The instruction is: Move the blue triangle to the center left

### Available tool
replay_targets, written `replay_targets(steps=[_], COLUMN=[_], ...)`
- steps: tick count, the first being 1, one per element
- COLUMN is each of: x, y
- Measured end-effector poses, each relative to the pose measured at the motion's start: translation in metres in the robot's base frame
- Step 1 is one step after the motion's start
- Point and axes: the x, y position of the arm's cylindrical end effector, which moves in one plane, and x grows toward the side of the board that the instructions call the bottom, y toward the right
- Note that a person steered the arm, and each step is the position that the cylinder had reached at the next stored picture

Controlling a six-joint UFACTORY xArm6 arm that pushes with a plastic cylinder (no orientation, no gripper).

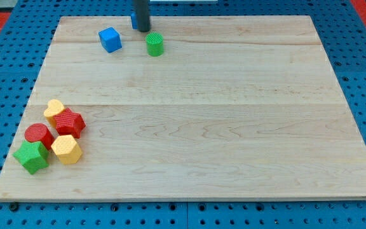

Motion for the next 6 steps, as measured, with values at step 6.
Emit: replay_targets(steps=[6], x=[0.019], y=[-0.12])
